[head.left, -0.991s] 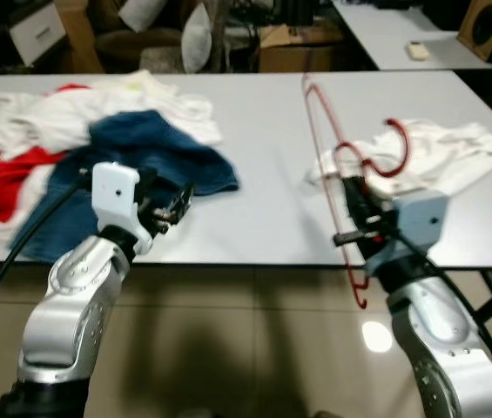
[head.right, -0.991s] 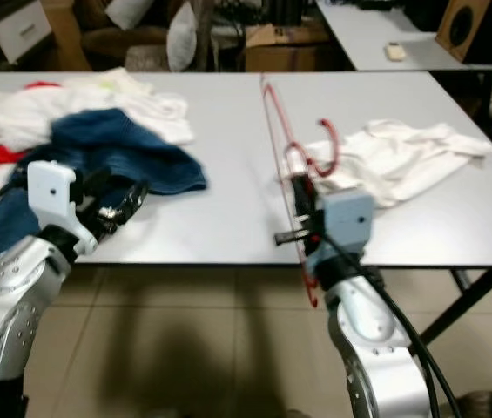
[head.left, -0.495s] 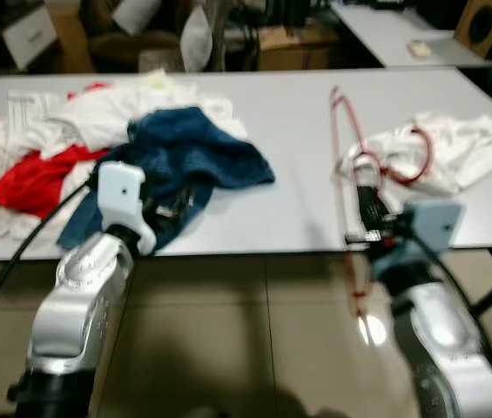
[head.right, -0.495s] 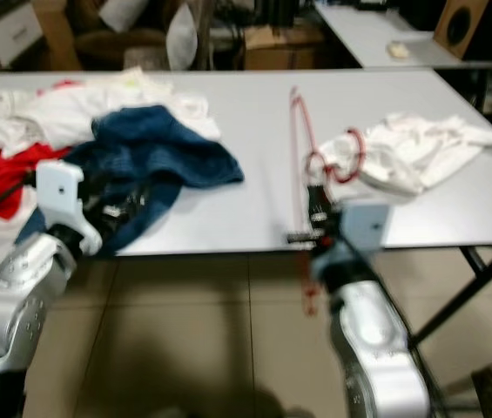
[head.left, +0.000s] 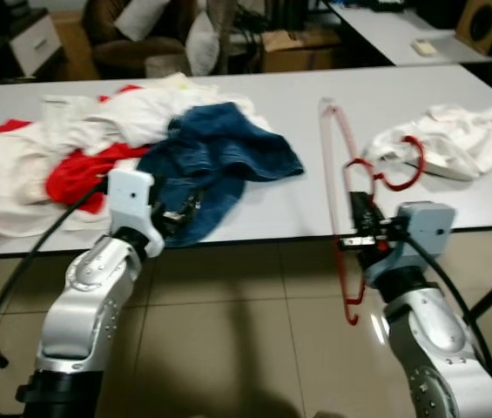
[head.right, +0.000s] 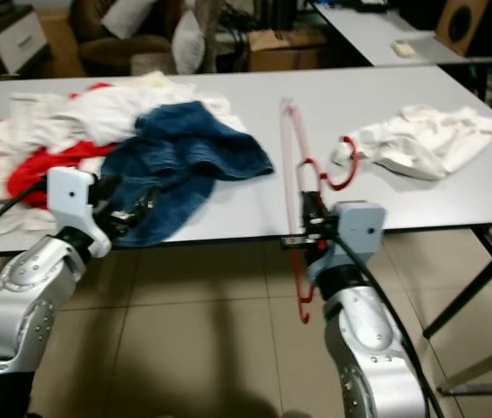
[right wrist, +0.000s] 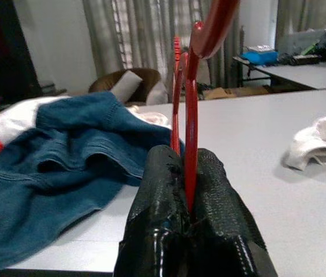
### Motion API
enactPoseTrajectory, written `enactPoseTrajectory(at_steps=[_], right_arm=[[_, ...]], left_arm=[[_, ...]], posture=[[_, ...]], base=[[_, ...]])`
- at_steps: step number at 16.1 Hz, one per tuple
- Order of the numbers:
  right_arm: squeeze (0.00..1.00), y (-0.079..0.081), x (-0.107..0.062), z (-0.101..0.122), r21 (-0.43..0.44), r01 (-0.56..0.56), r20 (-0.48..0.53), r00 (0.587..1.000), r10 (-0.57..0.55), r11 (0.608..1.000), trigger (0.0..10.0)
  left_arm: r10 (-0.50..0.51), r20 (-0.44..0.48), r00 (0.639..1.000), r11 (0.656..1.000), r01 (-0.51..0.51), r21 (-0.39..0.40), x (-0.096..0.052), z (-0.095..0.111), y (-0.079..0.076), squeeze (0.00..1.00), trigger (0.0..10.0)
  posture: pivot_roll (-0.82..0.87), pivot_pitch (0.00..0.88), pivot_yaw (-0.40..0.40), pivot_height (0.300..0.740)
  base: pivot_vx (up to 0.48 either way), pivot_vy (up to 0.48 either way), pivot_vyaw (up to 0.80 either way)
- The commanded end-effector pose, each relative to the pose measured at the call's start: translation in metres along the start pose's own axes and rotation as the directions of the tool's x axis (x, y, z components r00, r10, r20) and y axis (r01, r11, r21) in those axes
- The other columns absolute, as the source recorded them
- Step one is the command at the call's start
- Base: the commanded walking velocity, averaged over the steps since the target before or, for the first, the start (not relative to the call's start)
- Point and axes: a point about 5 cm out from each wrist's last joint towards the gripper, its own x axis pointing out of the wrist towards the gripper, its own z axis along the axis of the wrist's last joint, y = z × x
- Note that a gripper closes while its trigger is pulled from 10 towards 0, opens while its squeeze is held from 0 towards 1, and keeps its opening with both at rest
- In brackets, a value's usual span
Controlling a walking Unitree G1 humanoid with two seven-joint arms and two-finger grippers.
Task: Hang hanger
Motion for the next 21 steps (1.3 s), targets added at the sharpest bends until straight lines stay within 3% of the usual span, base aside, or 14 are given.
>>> enactPoseTrajectory(at_steps=[1, 11, 12, 19, 20, 21], right_arm=[[0.00, -0.005, -0.001, 0.002, -0.008, 0.021, 0.005, 1.000, -0.021, 1.000, 10.0], [0.00, -0.005, -0.001, 0.002, -0.005, 0.022, 0.006, 1.000, -0.022, 1.000, 10.0], [0.00, -0.010, 0.001, -0.007, -0.057, 0.025, -0.023, 0.999, -0.026, 0.998, 10.0], [0.00, -0.016, 0.004, -0.011, -0.080, 0.047, -0.045, 0.998, -0.051, 0.996, 10.0], [0.00, -0.017, 0.004, -0.012, -0.082, 0.047, -0.045, 0.998, -0.051, 0.995, 10.0], [0.00, -0.017, 0.004, -0.012, -0.085, 0.043, -0.048, 0.998, -0.047, 0.995, 10.0]], left_arm=[[-0.013, 0.006, 1.000, 1.000, 0.013, 0.009, 0.001, 0.002, -0.004, 0.00, 10.0], [-0.014, 0.007, 1.000, 1.000, 0.014, 0.012, 0.002, 0.001, -0.004, 0.00, 10.0], [-0.044, -0.004, 0.999, 0.999, 0.044, 0.001, 0.005, -0.001, -0.001, 1.00, 10.0], [-0.046, 0.005, 0.999, 0.998, 0.047, -0.030, 0.009, -0.002, -0.002, 1.00, 10.0], [-0.051, 0.009, 0.999, 0.999, 0.051, -0.018, 0.009, -0.002, -0.002, 0.88, 10.0], [-0.043, 0.025, 0.999, 0.999, 0.043, -0.005, 0.008, -0.002, -0.002, 0.68, 10.0]], posture=[[-0.11, 0.005, 0.076, 0.740], [-0.11, 0.005, 0.076, 0.740], [-0.11, 0.010, 0.076, 0.740], [-0.12, 0.018, 0.079, 0.740], [-0.12, 0.020, 0.074, 0.740], [-0.12, 0.024, 0.070, 0.740]], base=[[0.000, 0.292, 0.00], [0.000, 0.292, 0.00], [0.000, 0.337, 0.00], [0.000, 0.229, -0.31], [0.000, 0.000, 0.00], [0.000, 0.000, 0.00]])
